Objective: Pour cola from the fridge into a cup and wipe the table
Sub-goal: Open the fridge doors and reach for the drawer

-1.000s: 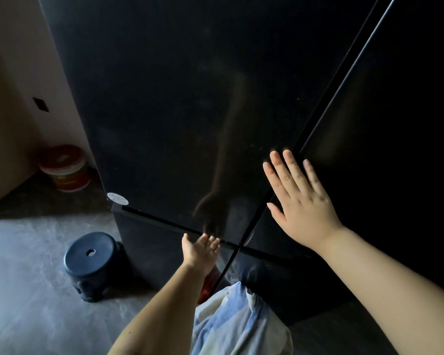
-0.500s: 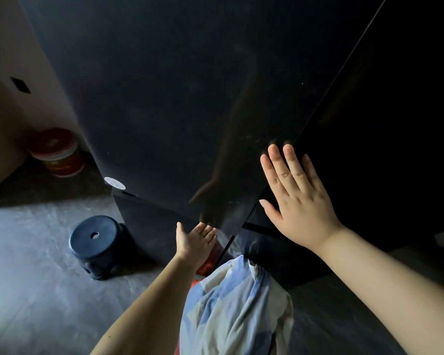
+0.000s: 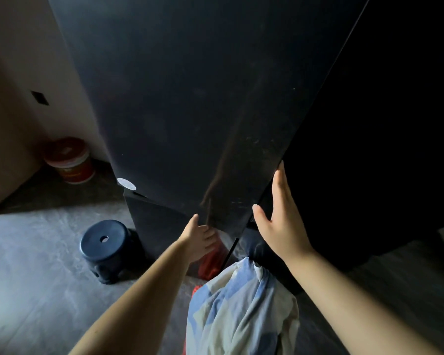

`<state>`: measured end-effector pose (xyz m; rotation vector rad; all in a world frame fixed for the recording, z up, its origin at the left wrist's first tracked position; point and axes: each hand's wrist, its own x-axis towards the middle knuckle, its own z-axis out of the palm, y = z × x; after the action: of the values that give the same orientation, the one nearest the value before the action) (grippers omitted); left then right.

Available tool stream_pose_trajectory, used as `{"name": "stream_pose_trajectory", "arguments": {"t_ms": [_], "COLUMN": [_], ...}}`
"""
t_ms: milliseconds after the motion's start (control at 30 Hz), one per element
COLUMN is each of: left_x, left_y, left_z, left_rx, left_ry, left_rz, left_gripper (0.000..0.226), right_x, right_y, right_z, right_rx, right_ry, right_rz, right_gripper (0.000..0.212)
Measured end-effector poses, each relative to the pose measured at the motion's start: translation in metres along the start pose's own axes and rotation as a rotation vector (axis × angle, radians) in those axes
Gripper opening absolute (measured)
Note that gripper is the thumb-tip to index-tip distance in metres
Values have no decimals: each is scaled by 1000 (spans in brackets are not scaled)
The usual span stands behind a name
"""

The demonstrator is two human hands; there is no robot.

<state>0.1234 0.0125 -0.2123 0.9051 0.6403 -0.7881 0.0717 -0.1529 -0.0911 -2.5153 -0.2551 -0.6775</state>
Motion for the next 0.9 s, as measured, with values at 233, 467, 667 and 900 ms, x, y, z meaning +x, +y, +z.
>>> {"name": "stream_pose_trajectory", "arguments": {"t_ms": [233,467,667,900], "left_x": [-136,-218,-210,-228], "left_y": [87,108,103,86], "left_z": [20,100,109,71], "left_rx": [1746,2172,2774,2571], "left_ry": [593,342,513,447], "left_rz": [1043,2241,2214,2387], "left_gripper": [23,53,57,40], "right_x": [-8,-21,-41,-71], "right_y": [-6,-23,-35,-50], "right_z": [-3,0,8,-1], "right_rx": [41,114,147,137], "right_ry": [-15,34,-17,-17], "right_rz": [-47,-39,-9,-152], "right_gripper": [79,79,82,71]}}
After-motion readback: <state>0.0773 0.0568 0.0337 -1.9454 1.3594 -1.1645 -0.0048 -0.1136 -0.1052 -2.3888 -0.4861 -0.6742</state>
